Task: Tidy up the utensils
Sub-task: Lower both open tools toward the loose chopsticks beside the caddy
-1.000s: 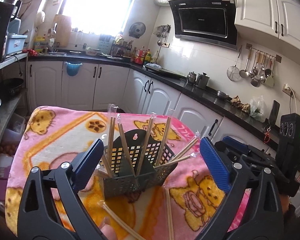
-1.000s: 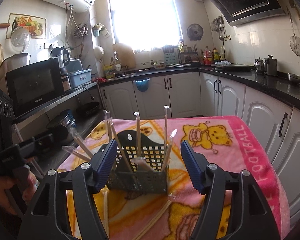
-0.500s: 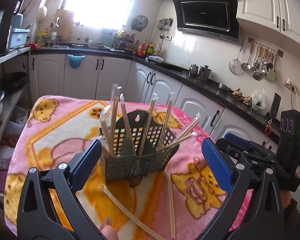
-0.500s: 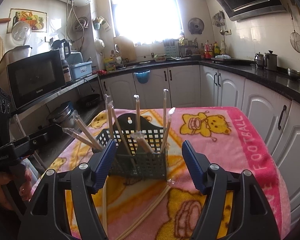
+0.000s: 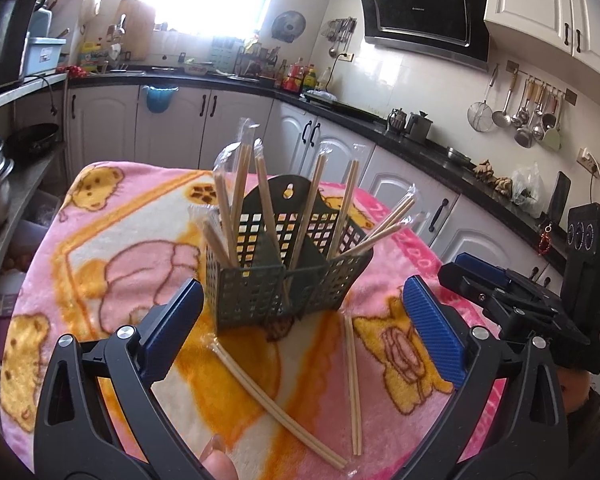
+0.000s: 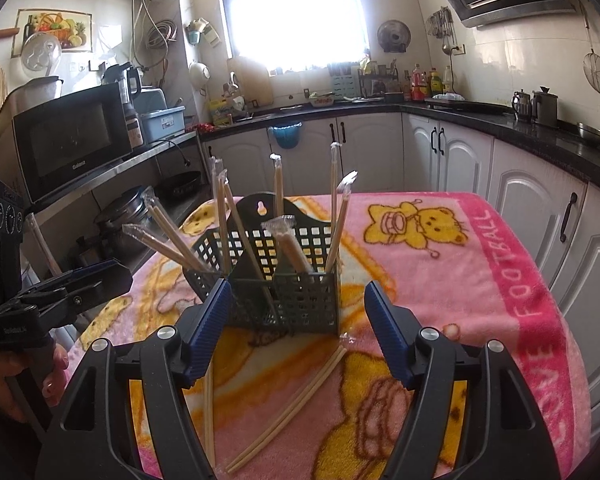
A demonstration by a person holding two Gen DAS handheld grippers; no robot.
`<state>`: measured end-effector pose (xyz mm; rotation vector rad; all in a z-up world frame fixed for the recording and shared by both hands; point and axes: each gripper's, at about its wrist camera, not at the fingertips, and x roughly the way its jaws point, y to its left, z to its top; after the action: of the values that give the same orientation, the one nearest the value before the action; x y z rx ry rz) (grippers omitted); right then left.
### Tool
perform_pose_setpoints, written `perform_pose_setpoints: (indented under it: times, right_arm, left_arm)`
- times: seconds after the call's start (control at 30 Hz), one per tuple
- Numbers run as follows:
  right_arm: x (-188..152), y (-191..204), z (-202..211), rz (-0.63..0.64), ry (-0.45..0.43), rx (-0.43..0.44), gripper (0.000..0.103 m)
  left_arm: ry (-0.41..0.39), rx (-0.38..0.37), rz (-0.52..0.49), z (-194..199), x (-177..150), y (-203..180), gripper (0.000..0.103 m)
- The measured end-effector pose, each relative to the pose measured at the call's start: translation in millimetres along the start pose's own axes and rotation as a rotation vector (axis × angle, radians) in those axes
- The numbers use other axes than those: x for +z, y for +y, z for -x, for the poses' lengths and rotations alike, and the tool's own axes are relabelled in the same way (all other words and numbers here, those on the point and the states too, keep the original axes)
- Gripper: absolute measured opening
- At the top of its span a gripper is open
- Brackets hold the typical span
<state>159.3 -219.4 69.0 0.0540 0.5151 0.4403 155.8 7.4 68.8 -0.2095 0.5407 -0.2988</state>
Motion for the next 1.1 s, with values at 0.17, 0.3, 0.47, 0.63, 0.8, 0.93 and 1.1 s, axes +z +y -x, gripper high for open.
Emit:
perform_pose_setpoints:
  times: [0.17, 0.3, 0.47, 0.63, 0.8, 0.93, 1.1]
  right_arm:
    - [-6.7, 1.3, -6.3, 0.003, 0.024, 0.006, 0.067]
    - [-11.5, 0.4, -11.7, 0.006, 0.045, 0.006, 0.067]
    - [-16.8, 0.3, -17.5, 0.006, 0.067, 0.007, 0.067]
    - [-23.6, -0.9, -26.6, 0.005, 0.095, 0.003, 0.067]
    - [-29.0, -3.2, -36.2, 0.000, 0.120, 0.000, 0.067]
    - [-32.4, -4.7, -43.8, -0.001, 0.138, -0.003, 0.067]
    - [-37.1, -7.8, -55.8, -0.004, 0.165, -0.008, 0.067]
  left_arm:
    - [0.020, 0.016, 0.009, -5.1, -7.4, 4.0, 0.092]
    - [0.043, 0.026, 0.018, -11.1, -14.7, 9.3, 0.092]
    - [0.078, 0.043, 0.030, -21.4, -21.3, 15.1, 0.092]
    - [0.113, 0.058, 0.050, -33.2, -30.9, 25.1, 0.092]
    - [0.144, 0.070, 0.063, -44.6, -38.2, 31.5, 0.092]
    - [0.170, 0.073, 0.078, -55.8, -44.2, 36.5, 0.092]
    - [0.202, 0.079, 0.108, -71.5, -51.3, 45.5, 0.092]
